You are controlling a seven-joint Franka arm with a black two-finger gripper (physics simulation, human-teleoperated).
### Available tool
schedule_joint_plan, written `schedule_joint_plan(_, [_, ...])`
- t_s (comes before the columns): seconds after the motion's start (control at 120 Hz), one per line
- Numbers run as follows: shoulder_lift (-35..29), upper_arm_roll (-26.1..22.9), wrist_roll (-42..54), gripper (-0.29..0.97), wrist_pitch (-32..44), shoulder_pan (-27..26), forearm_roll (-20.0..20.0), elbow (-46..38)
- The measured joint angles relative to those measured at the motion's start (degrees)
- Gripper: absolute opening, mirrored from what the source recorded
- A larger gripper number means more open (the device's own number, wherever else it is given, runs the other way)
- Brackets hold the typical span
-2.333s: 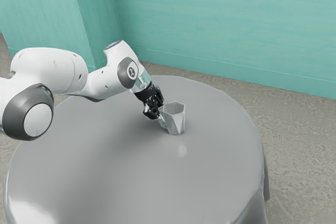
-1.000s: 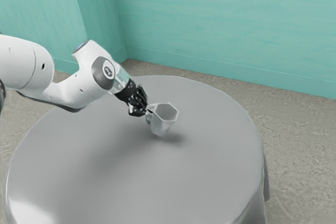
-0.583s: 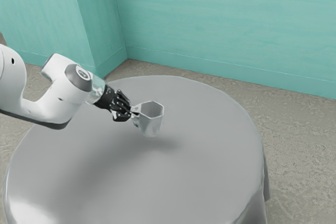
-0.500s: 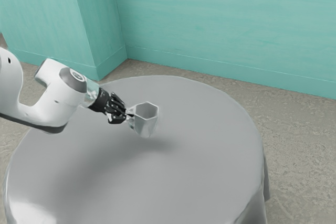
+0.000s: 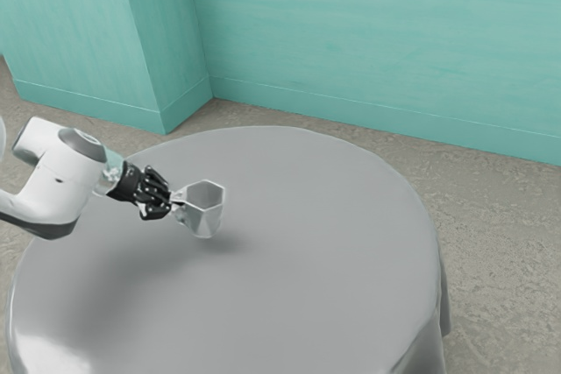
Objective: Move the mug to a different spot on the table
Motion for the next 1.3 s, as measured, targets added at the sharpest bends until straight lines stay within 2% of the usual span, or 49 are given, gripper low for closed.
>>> schedule_joint_plan(0.292, [0.51,0.08,4.2,0.02,-0.78,3.32,-0.6,-0.09])
schedule_joint_plan(0.5, [1.48,0.07,6.57,0.02,-1.19,3.29,-1.52,-0.01])
schedule_joint_plan(0.683, [2.28,0.06,8.72,0.02,-1.33,3.36,-4.54,-0.02])
schedule_joint_plan(0.792, [2.99,0.05,10.58,0.03,-1.37,3.31,-8.96,-0.08])
schedule_joint_plan(0.9, [3.35,0.05,12.31,0.03,-1.5,3.29,-11.45,-0.09])
schedule_joint_plan(1.3, [4.26,0.03,16.72,0.03,-2.0,3.33,-13.33,-0.53])
